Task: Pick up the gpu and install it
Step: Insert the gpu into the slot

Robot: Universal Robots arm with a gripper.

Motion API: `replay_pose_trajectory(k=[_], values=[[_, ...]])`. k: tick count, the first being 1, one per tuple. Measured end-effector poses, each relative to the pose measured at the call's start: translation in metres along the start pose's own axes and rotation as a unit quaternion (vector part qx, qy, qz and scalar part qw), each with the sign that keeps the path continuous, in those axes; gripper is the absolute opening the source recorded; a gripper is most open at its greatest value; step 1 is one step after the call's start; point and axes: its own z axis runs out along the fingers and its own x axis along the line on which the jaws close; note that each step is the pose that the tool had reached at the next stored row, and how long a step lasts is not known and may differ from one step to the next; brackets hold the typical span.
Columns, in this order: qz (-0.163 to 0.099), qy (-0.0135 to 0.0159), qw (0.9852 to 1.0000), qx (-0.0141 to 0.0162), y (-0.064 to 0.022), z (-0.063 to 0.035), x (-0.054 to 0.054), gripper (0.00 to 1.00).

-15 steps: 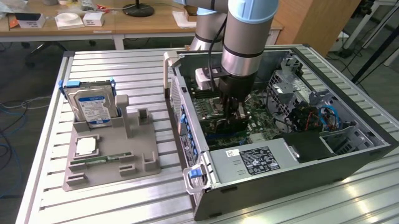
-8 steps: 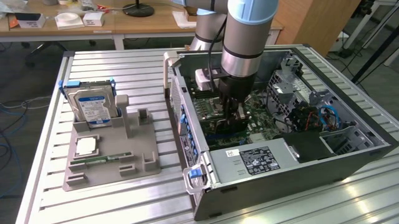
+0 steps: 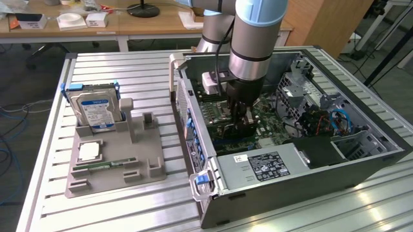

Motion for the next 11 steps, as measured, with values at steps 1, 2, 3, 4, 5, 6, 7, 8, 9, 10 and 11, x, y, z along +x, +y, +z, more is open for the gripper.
replay_pose_trajectory(k=[1,2,3,4,5,6,7,8,9,10,11], values=[[0.0,-0.0001,1.0,0.0,0.0,0.0,0.0,0.26],[0.0,0.0,1.0,0.0,0.0,0.0,0.0,0.26],[0.0,-0.0001,1.0,0.0,0.0,0.0,0.0,0.26],[0.0,-0.0001,1.0,0.0,0.0,0.0,0.0,0.26],[0.0,-0.0001,1.0,0.0,0.0,0.0,0.0,0.26],[0.0,-0.0009,1.0,0.0002,0.0001,0.0005,-0.0002,0.27],[0.0,-0.0006,1.0,0.0003,0.0001,0.0005,-0.0001,0.27],[0.0,-0.0005,1.0,0.0003,0.0001,0.0004,-0.0001,0.33],[0.0,-0.0002,1.0,0.0001,0.0001,0.0001,-0.0001,0.33],[0.0,0.0,1.0,0.0,0.0,-0.0001,0.0,0.33],[0.0,0.0,1.0,0.0,0.0,-0.0007,0.0,0.33]])
